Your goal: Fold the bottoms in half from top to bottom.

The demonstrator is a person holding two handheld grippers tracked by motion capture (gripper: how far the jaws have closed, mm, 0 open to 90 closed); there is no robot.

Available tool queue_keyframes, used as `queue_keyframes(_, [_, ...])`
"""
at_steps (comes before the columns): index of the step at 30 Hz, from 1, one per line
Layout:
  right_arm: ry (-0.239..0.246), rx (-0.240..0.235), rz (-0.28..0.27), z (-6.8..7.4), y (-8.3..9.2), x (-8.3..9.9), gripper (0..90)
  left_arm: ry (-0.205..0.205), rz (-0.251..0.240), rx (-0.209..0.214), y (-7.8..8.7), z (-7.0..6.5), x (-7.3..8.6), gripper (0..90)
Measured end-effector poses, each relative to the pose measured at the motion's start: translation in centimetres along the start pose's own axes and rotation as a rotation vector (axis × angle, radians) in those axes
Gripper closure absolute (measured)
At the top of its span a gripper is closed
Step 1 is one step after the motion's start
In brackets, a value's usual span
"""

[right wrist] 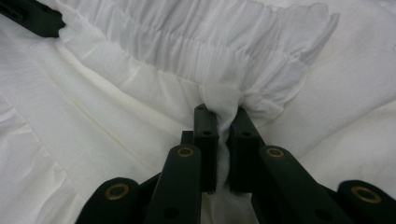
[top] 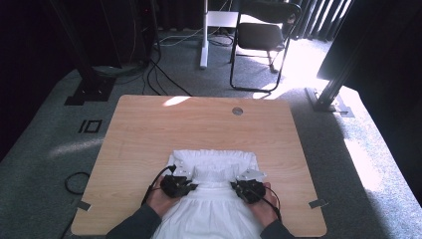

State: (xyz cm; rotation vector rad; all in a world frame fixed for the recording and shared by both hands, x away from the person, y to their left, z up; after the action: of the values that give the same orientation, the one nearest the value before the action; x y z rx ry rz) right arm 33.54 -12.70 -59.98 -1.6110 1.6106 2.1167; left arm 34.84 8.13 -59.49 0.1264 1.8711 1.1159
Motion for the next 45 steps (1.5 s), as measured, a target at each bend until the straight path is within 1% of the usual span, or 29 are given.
queue_keyframes(1, [0.005,0.009,0.001,-0.6,-0.7,-0.6,83.6,0.003,0.002,-0.012,-0.4,1.1,-0.9,82.0])
queue_keyframes(4, [-0.001,0.022,0.006,-2.0,-1.8,-1.7,83.6,0.000,0.001,-0.040,-1.2,2.7,-2.2,82.0])
queue_keyframes(5, [-0.003,0.027,0.007,-2.5,-2.2,-2.0,83.6,0.000,0.001,-0.040,-1.2,2.7,-2.2,82.0])
queue_keyframes(6, [-0.003,0.033,0.007,-2.9,-2.6,-2.4,83.6,0.003,-0.001,-0.055,-1.6,3.6,-3.0,82.0])
queue_keyframes(7, [-0.014,0.031,0.007,-3.5,-3.0,-2.7,83.5,-0.007,-0.001,-0.064,-1.8,4.1,-3.4,81.9])
queue_keyframes(11, [-0.035,0.039,0.010,-5.3,-4.5,-4.0,83.4,0.005,-0.017,-0.082,-2.7,5.9,-4.9,81.8])
queue_keyframes(14, [-0.027,0.061,0.009,-6.4,-5.5,-5.0,83.3,0.013,-0.018,-0.115,-3.2,7.1,-5.8,81.8])
queue_keyframes(16, [-0.015,0.070,0.005,-7.2,-6.3,-5.6,83.3,0.009,-0.005,-0.139,-3.5,7.9,-6.6,81.7])
queue_keyframes(17, [-0.027,0.067,0.009,-7.6,-6.6,-6.0,83.2,0.009,-0.005,-0.139,-3.5,7.9,-6.6,81.6])
queue_keyframes(18, [-0.032,0.069,0.014,-8.0,-7.0,-6.3,83.2,-0.005,0.010,-0.174,-3.9,8.8,-7.5,81.4])
queue_keyframes(19, [-0.036,0.077,0.020,-8.4,-7.4,-6.7,83.2,-0.003,0.017,-0.190,-4.2,9.2,-7.9,81.4])
queue_keyframes(20, [-0.037,0.085,0.025,-8.8,-7.7,-7.1,83.2,-0.003,0.017,-0.190,-4.2,9.2,-7.9,81.3])
queue_keyframes(21, [-0.042,0.095,0.031,-9.2,-8.1,-7.5,83.2,-0.002,0.032,-0.222,-4.6,10.0,-8.8,81.3])
queue_keyframes(22, [-0.045,0.104,0.037,-9.5,-8.5,-7.8,83.2,0.002,0.036,-0.236,-4.8,10.3,-9.2,81.2])
queue_keyframes(25, [-0.090,0.125,0.043,-10.5,-9.4,-8.7,83.2,0.018,0.050,-0.268,-5.2,11.3,-10.1,81.1])
queue_keyframes(27, [-0.099,0.147,0.057,-10.9,-10.0,-9.3,83.3,0.033,0.055,-0.280,-5.4,11.7,-10.4,81.1])
queue_keyframes(30, [-0.074,0.167,0.074,-11.0,-10.4,-9.8,84.2,0.037,0.054,-0.275,-5.4,11.8,-10.5,81.8])
queue_keyframes(31, [-0.074,0.167,0.074,-11.0,-10.4,-9.8,84.2,0.051,0.050,-0.266,-5.3,11.9,-10.5,81.8])
queue_keyframes(32, [-0.101,0.135,0.060,-11.0,-10.0,-10.0,85.2,0.077,0.023,-0.246,-4.6,11.7,-10.7,84.0])
queue_keyframes(33, [-0.101,0.135,0.060,-11.0,-10.0,-10.0,85.2,0.077,0.023,-0.246,-4.6,11.7,-10.7,84.6])
queue_keyframes(34, [-0.109,0.120,0.017,-11.1,-8.7,-10.4,85.4,0.075,-0.025,-0.215,-3.2,11.2,-11.3,84.7])
queue_keyframes(35, [-0.105,0.115,-0.009,-11.1,-7.9,-10.8,85.4,0.070,-0.049,-0.204,-2.4,10.9,-11.6,84.8])
queue_keyframes(36, [-0.105,0.115,-0.009,-11.1,-7.9,-10.8,85.4,0.070,-0.049,-0.204,-2.4,10.9,-11.6,84.8])
queue_keyframes(37, [-0.082,0.107,-0.062,-11.2,-5.9,-11.7,85.4,0.050,-0.101,-0.189,-0.5,10.1,-12.6,84.8])
queue_keyframes(38, [-0.082,0.107,-0.062,-11.2,-5.9,-11.7,85.4,0.050,-0.101,-0.189,-0.5,10.1,-12.6,84.9])
queue_keyframes(39, [-0.058,0.117,-0.110,-11.1,-3.9,-12.8,85.3,0.030,-0.164,-0.181,1.5,9.1,-13.7,84.9])
queue_keyframes(42, [-0.027,0.134,-0.196,-10.7,-0.4,-14.7,85.4,0.002,-0.268,-0.171,5.0,7.1,-15.1,85.0])
queue_keyframes(44, [0.000,0.142,-0.254,-10.2,2.2,-15.8,85.3,-0.038,-0.319,-0.155,7.4,5.4,-15.5,85.0])
queue_keyframes(45, [0.017,0.142,-0.279,-9.9,3.3,-16.2,85.3,-0.038,-0.319,-0.155,7.4,5.4,-15.5,84.9])
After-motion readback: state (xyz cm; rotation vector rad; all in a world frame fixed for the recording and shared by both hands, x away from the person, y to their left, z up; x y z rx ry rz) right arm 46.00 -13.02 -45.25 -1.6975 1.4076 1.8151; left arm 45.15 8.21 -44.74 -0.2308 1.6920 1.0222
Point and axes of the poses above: each handheld gripper's, and its own axes: y roughly backward along the jaws, x roughly out of its underside, z roughly to its left, the point moved 7 cm from there along -y, roughly forward along the jaws, and after that the axes turned 6 degrees about y, right-handed, at the moved point
